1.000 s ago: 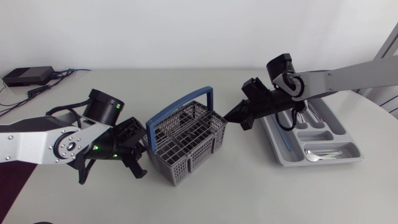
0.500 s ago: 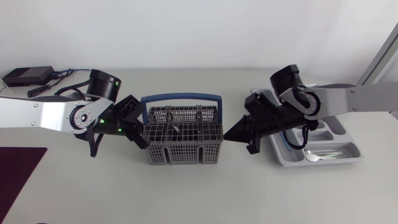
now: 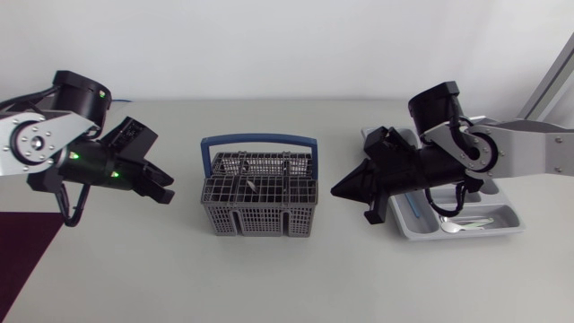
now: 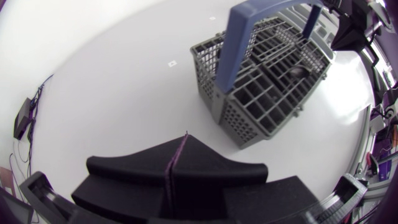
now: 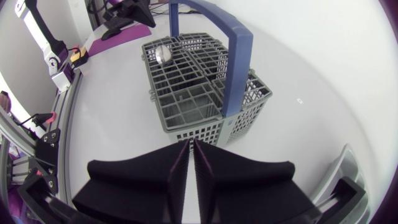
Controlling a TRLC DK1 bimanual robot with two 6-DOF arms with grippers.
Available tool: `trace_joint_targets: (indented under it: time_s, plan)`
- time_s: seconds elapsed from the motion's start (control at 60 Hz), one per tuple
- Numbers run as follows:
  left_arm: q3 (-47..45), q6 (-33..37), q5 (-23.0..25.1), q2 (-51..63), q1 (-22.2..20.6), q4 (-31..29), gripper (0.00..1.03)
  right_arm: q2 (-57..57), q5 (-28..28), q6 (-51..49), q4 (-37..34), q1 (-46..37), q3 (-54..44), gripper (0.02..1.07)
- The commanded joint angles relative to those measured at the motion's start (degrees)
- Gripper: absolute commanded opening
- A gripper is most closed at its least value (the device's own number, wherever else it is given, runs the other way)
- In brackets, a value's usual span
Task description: Unload the cutlery basket into the drawer organizer.
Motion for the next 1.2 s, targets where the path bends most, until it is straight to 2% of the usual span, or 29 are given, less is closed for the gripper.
trace_joint_targets:
  time_s: [0.0, 0.067, 0.133, 0.267, 0.4, 0.433, 0.517, 0.667, 0.717, 0.783, 0.933, 0.983, 1.1, 1.183]
  plan:
    - [2.3, -4.3, 1.0, -4.8, -2.8, -3.4, 0.07, -2.2, 0.6, 2.0, 0.5, -0.3, -1.8, 0.2]
    - [4.0, -7.4, 1.0, -5.9, -5.7, -6.6, 0.07, -3.5, 1.0, 2.6, 0.5, -0.3, -2.3, 0.2]
    - [5.4, -9.5, 1.1, -5.9, -8.3, -9.3, 0.07, -4.9, 1.2, 3.2, 0.5, -0.1, -3.1, 0.28]
    - [6.0, -12.5, 1.0, -5.8, -12.6, -9.4, 0.07, -8.1, 2.6, 4.3, 0.9, 0.9, -5.2, 0.3]
    - [5.8, -13.7, 1.0, -5.8, -13.8, -9.3, 0.08, -11.3, 6.6, 4.7, 1.4, 3.9, -7.0, 0.55]
    - [5.7, -13.9, 1.0, -6.0, -13.7, -9.3, 0.09, -12.4, 8.6, 5.4, 2.4, 5.5, -7.7, 0.59]
    - [5.0, -14.0, 1.0, -6.6, -13.1, -9.2, 0.19, -14.3, 12.9, 7.1, 3.7, 9.7, -8.5, 0.64]
    - [3.6, -14.5, 1.0, -8.1, -12.3, -9.0, 0.21, -15.4, 21.3, 10.2, 5.8, 18.4, -8.3, 0.66]
    - [2.8, -14.5, 1.1, -9.0, -11.5, -9.0, 0.3, -15.0, 23.6, 11.2, 6.2, 21.1, -7.6, 0.66]
    - [2.3, -14.3, 1.2, -9.7, -11.1, -8.9, 0.35, -13.8, 25.8, 12.0, 6.4, 23.4, -6.0, 0.66]
    - [1.6, -14.1, 1.9, -10.3, -10.7, -8.4, 0.35, -10.3, 28.4, 14.0, 6.1, 26.4, -1.9, 0.66]
    - [1.4, -14.5, 2.6, -9.9, -10.8, -8.2, 0.39, -9.6, 28.5, 14.4, 6.4, 26.6, -1.2, 0.66]
    - [1.9, -15.9, 3.1, -8.5, -13.2, -8.0, 0.39, -8.1, 28.7, 15.2, 6.7, 26.6, -0.3, 0.66]
    - [2.6, -16.7, 3.1, -8.5, -13.4, -8.0, 0.39, -7.1, 29.0, 16.2, 7.2, 26.6, 0.4, 0.66]
